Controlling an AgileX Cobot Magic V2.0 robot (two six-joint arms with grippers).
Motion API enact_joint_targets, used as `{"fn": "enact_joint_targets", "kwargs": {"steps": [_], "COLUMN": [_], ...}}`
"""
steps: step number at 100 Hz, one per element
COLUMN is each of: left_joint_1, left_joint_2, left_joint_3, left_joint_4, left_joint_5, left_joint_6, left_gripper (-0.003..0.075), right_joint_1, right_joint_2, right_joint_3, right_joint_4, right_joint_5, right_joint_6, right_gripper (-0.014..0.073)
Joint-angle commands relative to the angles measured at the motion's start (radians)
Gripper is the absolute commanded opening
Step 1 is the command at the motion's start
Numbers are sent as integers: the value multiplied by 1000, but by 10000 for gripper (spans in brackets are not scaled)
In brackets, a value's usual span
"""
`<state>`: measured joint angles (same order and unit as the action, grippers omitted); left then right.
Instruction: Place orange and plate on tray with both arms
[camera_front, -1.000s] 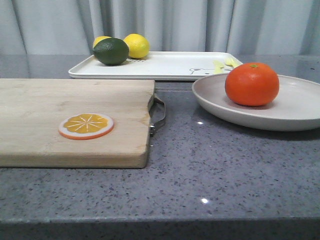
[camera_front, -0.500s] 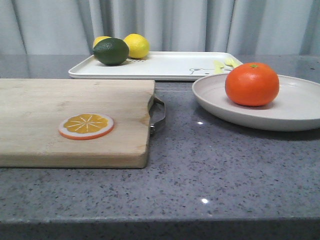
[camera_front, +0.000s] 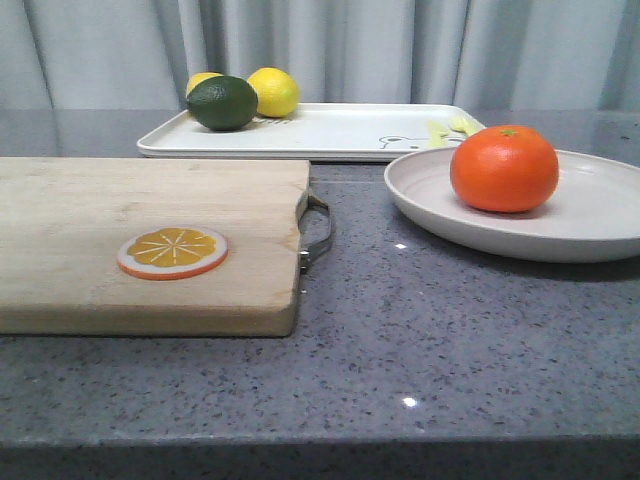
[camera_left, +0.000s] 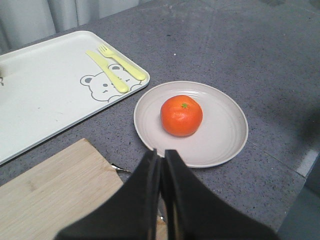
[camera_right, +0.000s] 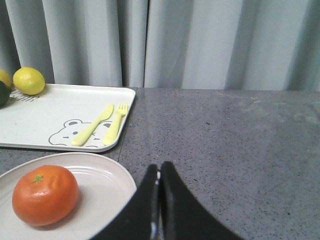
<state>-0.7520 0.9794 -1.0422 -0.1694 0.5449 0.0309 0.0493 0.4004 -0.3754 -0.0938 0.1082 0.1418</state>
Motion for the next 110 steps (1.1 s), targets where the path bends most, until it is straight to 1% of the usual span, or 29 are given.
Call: {"fn": "enact_joint_targets", "kwargs": {"steps": [1, 40, 56, 66, 78, 92, 110], "left_joint_1": [2, 2, 2, 2, 2, 2, 2], "left_joint_2": [-80, -288, -326, -331, -331, -331, -331], "left_joint_3": [22, 179, 213, 215, 215, 215, 215], "left_joint_4": [-4, 14, 15, 15, 16, 17, 19], "left_joint_5": [-84, -86, -86, -83, -83, -83, -83], "left_joint_6": [4, 4, 4, 4, 4, 4, 4], "left_gripper": [-20, -20, -20, -20, -20, -20, -20], "right_joint_1": [-1, -1, -1, -1, 0, 0, 0], "right_joint_2": [14, 14, 14, 25, 89, 178, 261], "right_joint_3": [-37, -36, -38, -60, -118, -184, -199], "right_joint_4": [-3, -3, -3, -3, -3, -3, 12], "right_joint_5": [-73, -74, -68, -23, 62, 121, 134], "right_joint_6": [-2, -2, -2, -2, -2, -2, -2], "right_gripper": [-57, -57, -57, -56, -56, -56, -50]}}
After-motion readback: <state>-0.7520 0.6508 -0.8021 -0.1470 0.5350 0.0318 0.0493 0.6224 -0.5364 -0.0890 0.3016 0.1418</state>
